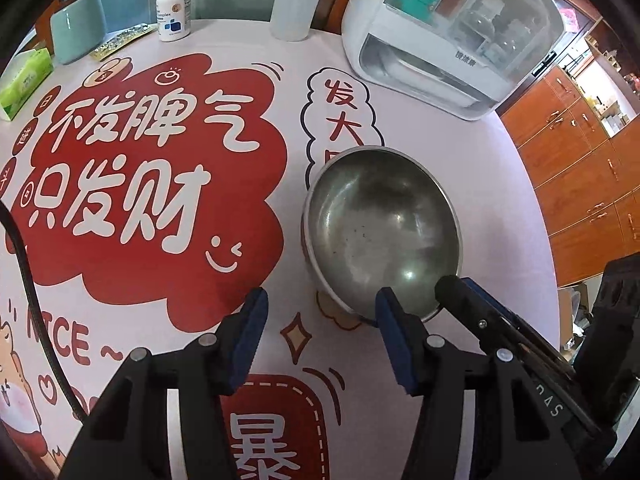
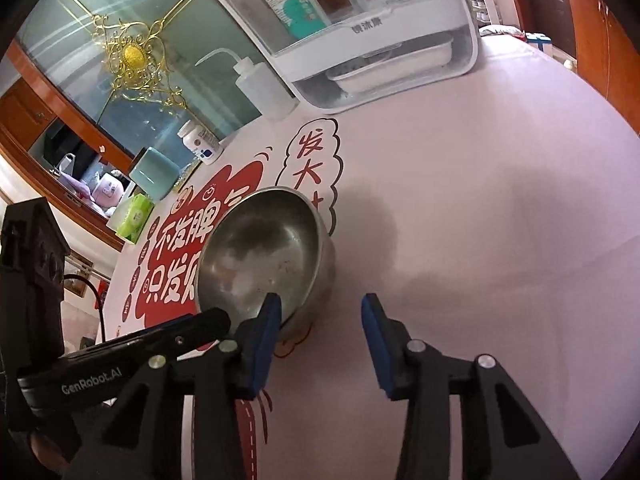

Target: Organize plates and bowls

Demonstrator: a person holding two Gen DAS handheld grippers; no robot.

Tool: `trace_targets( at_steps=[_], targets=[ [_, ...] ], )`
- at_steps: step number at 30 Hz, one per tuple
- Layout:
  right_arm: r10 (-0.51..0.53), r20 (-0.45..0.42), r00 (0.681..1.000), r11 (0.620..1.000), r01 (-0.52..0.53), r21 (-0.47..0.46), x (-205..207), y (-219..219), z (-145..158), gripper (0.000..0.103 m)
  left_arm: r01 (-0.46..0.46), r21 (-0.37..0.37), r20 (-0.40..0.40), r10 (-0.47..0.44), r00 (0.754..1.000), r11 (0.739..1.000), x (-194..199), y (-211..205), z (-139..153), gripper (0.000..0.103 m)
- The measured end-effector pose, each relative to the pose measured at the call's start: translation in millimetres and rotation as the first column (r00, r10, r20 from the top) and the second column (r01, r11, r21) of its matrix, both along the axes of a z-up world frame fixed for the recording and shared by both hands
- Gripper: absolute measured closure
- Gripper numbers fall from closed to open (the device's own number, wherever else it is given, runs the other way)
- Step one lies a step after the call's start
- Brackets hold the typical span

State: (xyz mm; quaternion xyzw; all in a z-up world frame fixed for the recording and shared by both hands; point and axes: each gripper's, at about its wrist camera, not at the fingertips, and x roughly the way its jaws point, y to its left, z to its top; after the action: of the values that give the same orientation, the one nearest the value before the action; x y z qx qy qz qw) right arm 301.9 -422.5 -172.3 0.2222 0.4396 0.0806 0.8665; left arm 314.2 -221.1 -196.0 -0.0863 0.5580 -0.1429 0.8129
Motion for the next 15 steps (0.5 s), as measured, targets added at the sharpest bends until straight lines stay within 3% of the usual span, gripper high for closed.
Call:
trace_targets(
  at_steps=[5, 10, 15],
  targets=[
    [0.017, -0.012, 1.000, 1.000, -0.017, -0.005, 1.1, 2.4, -0.7, 0.078, -0.016, -0.012, -0.037, 0.016, 0.999, 1.000, 3.8, 0.2, -11.1, 0.059],
    [0.028, -0.019, 0.999, 0.999, -0.027, 0.032, 0.5, 0.6, -2.1, 0.085, -0.020, -0.059, -0.072, 0.016, 0.997, 0.998, 4.4, -0.5, -19.7, 0.080],
    [0.029, -0.043, 0.999, 0.999, -0.027, 0.042, -0.5, 1.4, -2.7, 0.093, -0.013, -0.036, -0.061, 0.011, 0.998, 0.999, 4.0, -4.3, -19.5, 0.086]
  ],
)
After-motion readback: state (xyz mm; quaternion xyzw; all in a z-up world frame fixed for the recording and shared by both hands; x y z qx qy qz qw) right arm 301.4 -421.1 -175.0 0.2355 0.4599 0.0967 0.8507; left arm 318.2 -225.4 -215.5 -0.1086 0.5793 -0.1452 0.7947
